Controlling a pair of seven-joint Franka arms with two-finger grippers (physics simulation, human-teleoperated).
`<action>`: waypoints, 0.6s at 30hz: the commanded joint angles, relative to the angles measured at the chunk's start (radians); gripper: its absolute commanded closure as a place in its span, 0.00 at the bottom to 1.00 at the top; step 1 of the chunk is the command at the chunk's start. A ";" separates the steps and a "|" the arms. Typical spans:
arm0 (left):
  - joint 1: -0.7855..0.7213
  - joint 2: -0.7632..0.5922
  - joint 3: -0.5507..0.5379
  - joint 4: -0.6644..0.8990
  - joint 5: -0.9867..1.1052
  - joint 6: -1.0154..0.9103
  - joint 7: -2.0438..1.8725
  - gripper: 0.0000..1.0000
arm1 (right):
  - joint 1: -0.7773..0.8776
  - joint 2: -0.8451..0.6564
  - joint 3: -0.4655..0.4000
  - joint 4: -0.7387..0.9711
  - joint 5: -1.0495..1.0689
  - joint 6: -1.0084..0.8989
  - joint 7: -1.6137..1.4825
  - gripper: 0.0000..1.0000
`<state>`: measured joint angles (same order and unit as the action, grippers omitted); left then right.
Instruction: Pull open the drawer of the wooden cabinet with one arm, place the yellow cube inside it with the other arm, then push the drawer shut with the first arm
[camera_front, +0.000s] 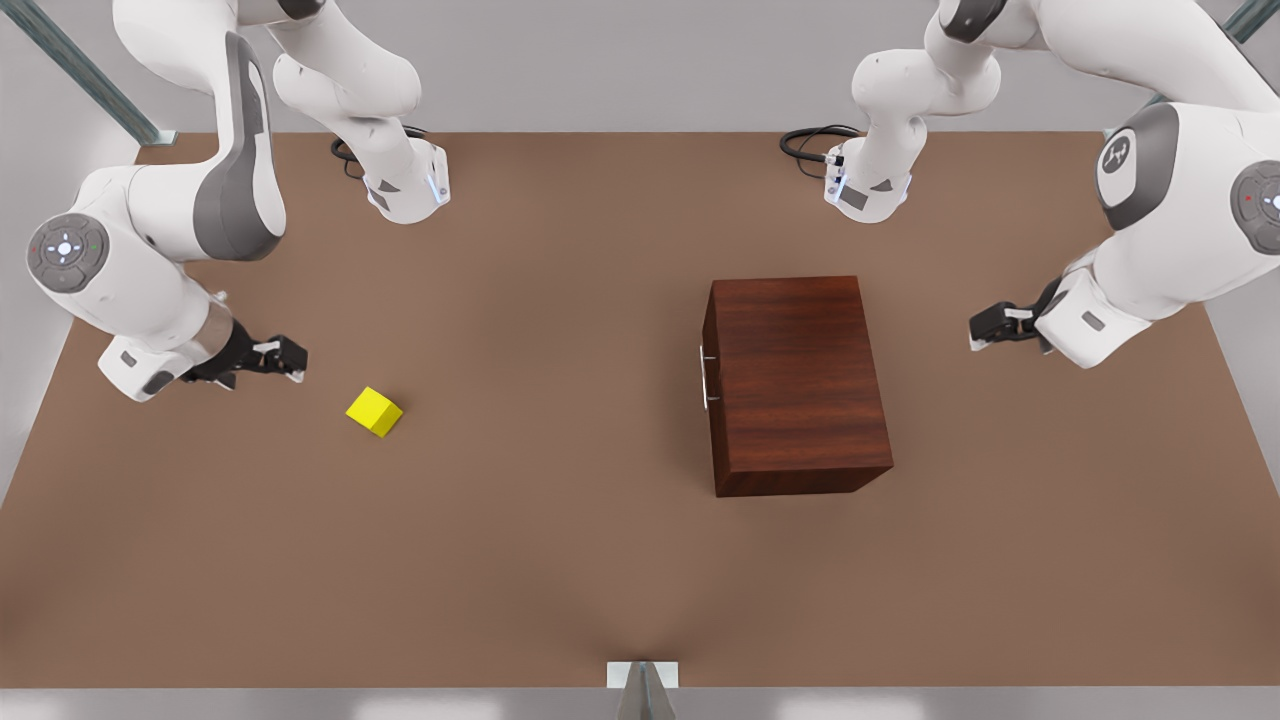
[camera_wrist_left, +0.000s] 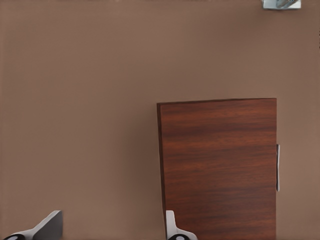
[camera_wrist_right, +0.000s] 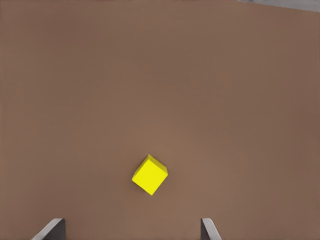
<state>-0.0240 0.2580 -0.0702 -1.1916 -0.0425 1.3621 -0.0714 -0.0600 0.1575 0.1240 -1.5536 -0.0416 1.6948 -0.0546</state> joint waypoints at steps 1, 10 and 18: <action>-0.004 0.004 -0.002 0.000 0.004 0.055 0.102 0.00 | 0.000 -0.001 0.000 0.001 0.000 0.054 -0.039 0.00; -0.519 0.153 -0.005 0.003 0.099 0.117 -0.689 0.00 | 0.002 0.088 0.000 -0.002 0.000 0.120 -0.037 0.00; -0.734 0.377 -0.003 0.007 0.259 0.305 -1.156 0.00 | -0.001 0.048 0.108 -0.318 -0.004 0.358 -0.112 0.00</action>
<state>-0.7537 0.6226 -0.0734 -1.1847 0.1955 1.5665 -0.5414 -0.0600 0.2168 0.2218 -1.8420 -0.0461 1.9288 -0.0853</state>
